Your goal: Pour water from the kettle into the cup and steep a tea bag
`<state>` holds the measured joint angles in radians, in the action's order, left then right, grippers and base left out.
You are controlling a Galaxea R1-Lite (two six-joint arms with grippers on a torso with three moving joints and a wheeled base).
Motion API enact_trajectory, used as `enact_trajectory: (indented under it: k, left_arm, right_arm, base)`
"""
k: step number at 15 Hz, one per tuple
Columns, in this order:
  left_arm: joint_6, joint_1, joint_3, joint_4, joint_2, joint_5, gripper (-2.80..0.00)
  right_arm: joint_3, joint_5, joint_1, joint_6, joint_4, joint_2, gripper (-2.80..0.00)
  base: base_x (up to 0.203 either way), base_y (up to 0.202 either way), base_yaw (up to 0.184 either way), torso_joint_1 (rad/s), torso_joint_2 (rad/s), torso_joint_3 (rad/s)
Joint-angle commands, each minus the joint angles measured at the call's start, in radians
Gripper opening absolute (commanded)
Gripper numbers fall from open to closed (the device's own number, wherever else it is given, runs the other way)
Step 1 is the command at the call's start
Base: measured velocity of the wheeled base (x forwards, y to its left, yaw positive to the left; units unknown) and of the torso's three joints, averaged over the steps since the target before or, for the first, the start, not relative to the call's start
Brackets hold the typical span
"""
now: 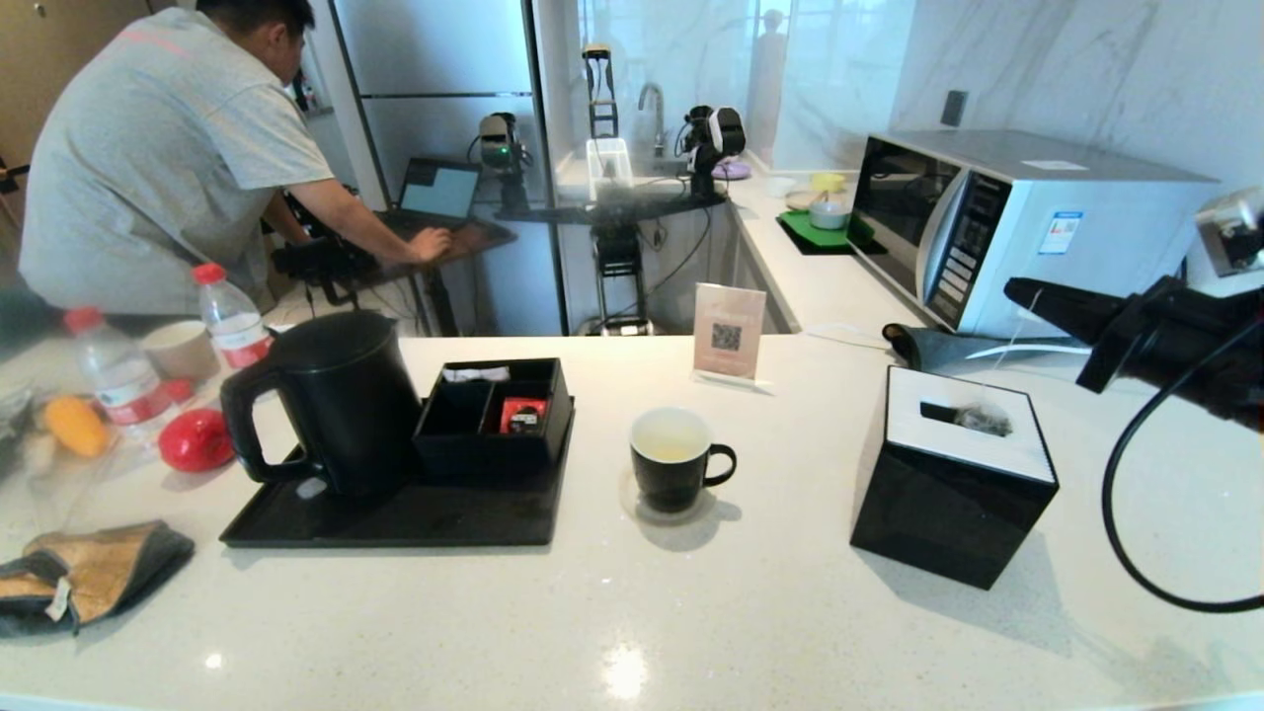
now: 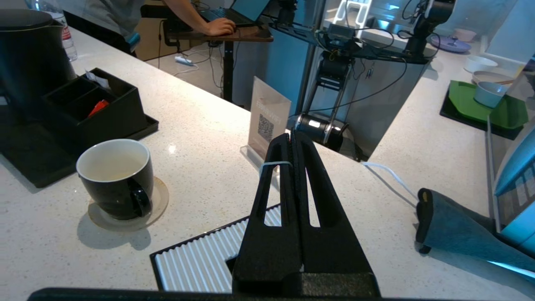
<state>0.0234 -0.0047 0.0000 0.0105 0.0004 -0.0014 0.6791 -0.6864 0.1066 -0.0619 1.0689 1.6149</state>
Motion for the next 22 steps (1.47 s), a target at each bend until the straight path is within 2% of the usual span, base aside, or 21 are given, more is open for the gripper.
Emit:
enact_trajectory:
  k: [1, 6, 15, 22]
  left_arm:
    - [0.000, 0.000, 0.000, 0.000, 0.000, 0.000, -2.80]
    - [0.001, 0.000, 0.000, 0.000, 0.000, 0.000, -2.80]
    - [0.001, 0.000, 0.000, 0.000, 0.000, 0.000, -2.80]
    - [0.000, 0.000, 0.000, 0.000, 0.000, 0.001, -2.80]
  right_arm:
    - [-0.008, -0.004, -0.026, -0.001, 0.006, 0.002, -2.80]
    - [-0.046, -0.005, -0.050, -0.041, 0.012, 0.003, -2.80]
    - [-0.118, -0.002, -0.102, -0.046, 0.026, 0.003, -2.80]
    - [-0.120, -0.001, -0.100, -0.037, 0.048, 0.020, -2.80]
  base:
    - [0.000, 0.000, 0.000, 0.000, 0.00, 0.000]
    - [0.000, 0.000, 0.000, 0.000, 0.00, 0.000]
    - [0.000, 0.000, 0.000, 0.000, 0.00, 0.000]
    - [0.000, 0.000, 0.000, 0.000, 0.00, 0.000]
